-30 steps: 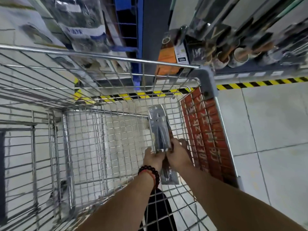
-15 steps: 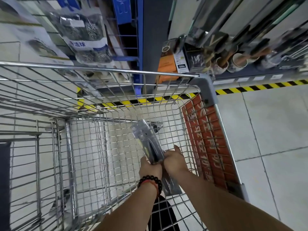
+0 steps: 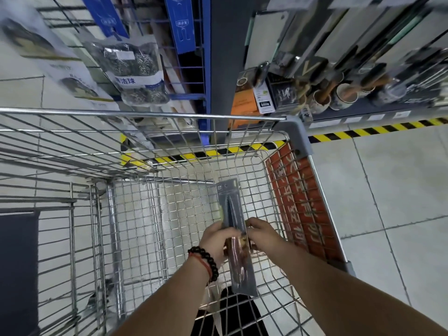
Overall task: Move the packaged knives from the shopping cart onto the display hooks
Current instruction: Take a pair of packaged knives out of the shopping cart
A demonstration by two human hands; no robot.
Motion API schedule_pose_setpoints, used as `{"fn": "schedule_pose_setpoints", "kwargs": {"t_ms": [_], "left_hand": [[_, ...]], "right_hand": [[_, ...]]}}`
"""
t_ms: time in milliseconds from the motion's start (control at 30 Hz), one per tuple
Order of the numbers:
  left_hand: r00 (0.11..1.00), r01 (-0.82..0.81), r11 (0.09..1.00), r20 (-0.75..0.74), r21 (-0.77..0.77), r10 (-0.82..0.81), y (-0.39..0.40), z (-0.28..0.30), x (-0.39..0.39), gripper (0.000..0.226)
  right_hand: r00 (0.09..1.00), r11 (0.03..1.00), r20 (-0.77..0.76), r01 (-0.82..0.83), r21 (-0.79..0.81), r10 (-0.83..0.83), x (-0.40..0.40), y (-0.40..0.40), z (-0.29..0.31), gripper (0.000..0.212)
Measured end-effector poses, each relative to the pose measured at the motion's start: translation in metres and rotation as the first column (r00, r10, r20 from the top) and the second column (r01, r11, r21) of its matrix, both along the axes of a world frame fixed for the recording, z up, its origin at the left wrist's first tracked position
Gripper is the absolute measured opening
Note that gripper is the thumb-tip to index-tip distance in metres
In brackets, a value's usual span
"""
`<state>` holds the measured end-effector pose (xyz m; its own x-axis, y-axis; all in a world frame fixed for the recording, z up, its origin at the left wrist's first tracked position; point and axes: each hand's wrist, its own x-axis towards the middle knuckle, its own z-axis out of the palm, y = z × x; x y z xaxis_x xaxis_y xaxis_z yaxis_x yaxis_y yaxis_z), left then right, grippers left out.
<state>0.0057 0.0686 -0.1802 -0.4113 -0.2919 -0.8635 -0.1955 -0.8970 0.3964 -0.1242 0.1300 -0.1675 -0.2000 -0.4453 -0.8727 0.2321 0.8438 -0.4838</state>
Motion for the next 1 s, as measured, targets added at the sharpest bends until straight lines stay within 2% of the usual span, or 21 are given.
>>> {"fn": "schedule_pose_setpoints", "kwargs": {"t_ms": [67, 167, 233, 333, 400, 467, 500, 567, 600, 633, 700, 733, 767, 800, 900, 1000], "left_hand": [[0.999, 0.008, 1.0, -0.05, 0.002, -0.007, -0.002, 0.011, 0.0, 0.028], [0.993, 0.019, 1.0, -0.12, 0.02, -0.016, -0.003, 0.027, 0.006, 0.04], [0.986, 0.043, 0.999, -0.164, 0.021, -0.039, -0.005, 0.04, 0.013, 0.043], [0.986, 0.048, 0.998, -0.158, -0.046, -0.055, -0.015, 0.068, 0.027, 0.039], [0.995, 0.01, 0.993, -0.095, -0.122, -0.022, -0.021, 0.094, 0.037, 0.06], [0.998, -0.024, 0.98, -0.054, -0.199, 0.014, -0.025, 0.123, 0.044, 0.097], [0.998, -0.04, 0.968, -0.046, -0.246, 0.03, -0.027, 0.136, 0.048, 0.098], [0.998, -0.06, 0.934, -0.035, -0.352, 0.051, -0.028, 0.167, 0.052, 0.065], [0.999, -0.042, 0.917, -0.031, -0.396, 0.032, -0.027, 0.185, 0.053, 0.056], [0.999, -0.017, 0.899, -0.035, -0.439, 0.001, -0.025, 0.203, 0.054, 0.053], [0.997, 0.021, 0.851, -0.053, -0.525, -0.058, -0.016, 0.25, 0.053, 0.027], [0.995, 0.026, 0.829, -0.069, -0.558, -0.077, -0.012, 0.269, 0.052, 0.017], [0.994, 0.027, 0.811, -0.073, -0.585, -0.086, -0.007, 0.287, 0.051, 0.017], [0.992, 0.03, 0.793, -0.081, -0.609, -0.1, -0.001, 0.304, 0.05, 0.027], [0.979, 0.03, 0.732, -0.129, -0.68, -0.16, 0.016, 0.353, 0.034, 0.083], [0.954, -0.002, 0.683, -0.205, -0.731, -0.217, 0.033, 0.395, 0.01, 0.096]], "right_hand": [[0.998, 0.998, 0.027, 0.06, -0.02, -0.059, 0.002, 0.006, 0.004, 0.008], [0.982, 0.984, 0.071, 0.176, -0.024, -0.174, 0.005, 0.009, 0.017, 0.011], [0.978, 0.982, 0.111, 0.184, -0.035, -0.18, 0.004, 0.008, 0.03, 0.015], [0.986, 0.981, 0.065, 0.158, -0.115, -0.152, 0.003, 0.008, 0.062, 0.053], [0.988, 0.977, 0.031, 0.152, -0.147, -0.149, 0.008, 0.014, 0.094, 0.063], [0.987, 0.973, -0.007, 0.159, -0.17, -0.163, 0.015, 0.02, 0.13, 0.051], [0.984, 0.969, -0.042, 0.162, -0.188, -0.172, 0.019, 0.022, 0.152, 0.055], [0.968, 0.949, -0.096, 0.204, -0.24, -0.232, 0.026, 0.031, 0.184, 0.083], [0.959, 0.934, -0.116, 0.217, -0.285, -0.258, 0.028, 0.035, 0.203, 0.084], [0.948, 0.914, -0.119, 0.245, -0.322, -0.296, 0.03, 0.042, 0.221, 0.073], [0.918, 0.867, -0.138, 0.291, -0.404, -0.373, 0.035, 0.058, 0.269, 0.039], [0.896, 0.844, -0.163, 0.31, -0.438, -0.414, 0.037, 0.066, 0.293, 0.028], [0.877, 0.816, -0.177, 0.318, -0.483, -0.447, 0.038, 0.075, 0.315, 0.023], [0.854, 0.785, -0.177, 0.342, -0.517, -0.489, 0.038, 0.085, 0.336, 0.021], [0.787, 0.681, -0.148, 0.403, -0.612, -0.599, 0.031, 0.118, 0.382, 0.019], [0.734, 0.588, -0.111, 0.434, -0.683, -0.671, 0.019, 0.149, 0.417, 0.021]]}}
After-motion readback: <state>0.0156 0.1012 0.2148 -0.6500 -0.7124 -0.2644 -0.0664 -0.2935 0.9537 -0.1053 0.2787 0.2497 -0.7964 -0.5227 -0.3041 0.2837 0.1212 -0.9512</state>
